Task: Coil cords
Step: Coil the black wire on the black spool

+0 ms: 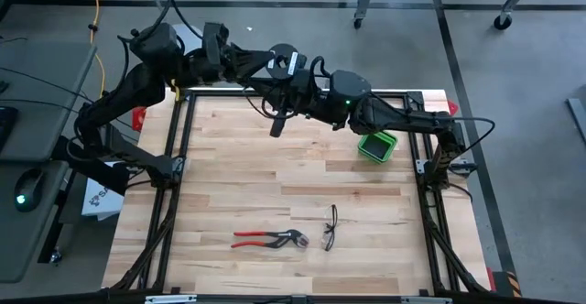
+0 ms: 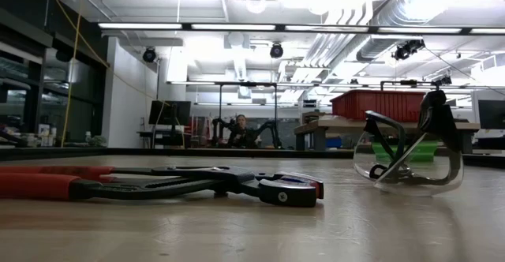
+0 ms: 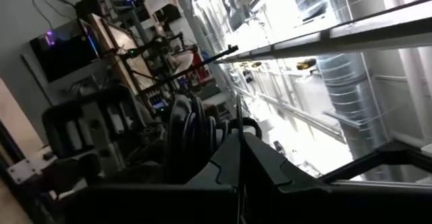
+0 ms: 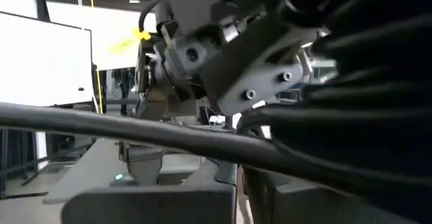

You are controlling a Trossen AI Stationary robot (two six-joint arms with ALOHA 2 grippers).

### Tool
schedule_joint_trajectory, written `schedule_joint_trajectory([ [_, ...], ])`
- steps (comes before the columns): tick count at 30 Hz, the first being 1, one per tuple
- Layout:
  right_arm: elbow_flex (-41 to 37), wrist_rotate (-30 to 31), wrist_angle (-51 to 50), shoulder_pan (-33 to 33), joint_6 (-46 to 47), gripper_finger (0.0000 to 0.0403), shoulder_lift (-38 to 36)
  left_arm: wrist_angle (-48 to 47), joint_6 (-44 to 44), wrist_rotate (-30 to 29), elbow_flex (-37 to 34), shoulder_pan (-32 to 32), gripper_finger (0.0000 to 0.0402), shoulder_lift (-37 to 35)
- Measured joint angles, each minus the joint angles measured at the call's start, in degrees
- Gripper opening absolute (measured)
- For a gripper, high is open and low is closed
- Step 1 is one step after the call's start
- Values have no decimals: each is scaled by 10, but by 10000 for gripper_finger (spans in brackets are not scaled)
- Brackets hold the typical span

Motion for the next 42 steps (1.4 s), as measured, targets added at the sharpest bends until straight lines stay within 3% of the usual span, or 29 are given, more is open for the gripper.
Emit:
schedule_joint_trajectory([
  [6,0,4,18,-1,-2,0,1,3,30,-11,0,1,0,-2],
  [12,0,56,37,0,10,0,4,-3,-42,35,0,6,0,-3],
  [20,0,52,73,0,-18,0,12,-12,-105,73,-1,-15,0,-8],
  [25,0,39,69,-4,-67,0,13,-73,-116,98,0,-17,0,-24],
  [37,0,3,3,-16,-161,0,15,-217,-41,117,0,-13,0,-60],
  [42,0,-12,-48,-29,-181,0,15,-266,36,118,0,-12,0,-60],
])
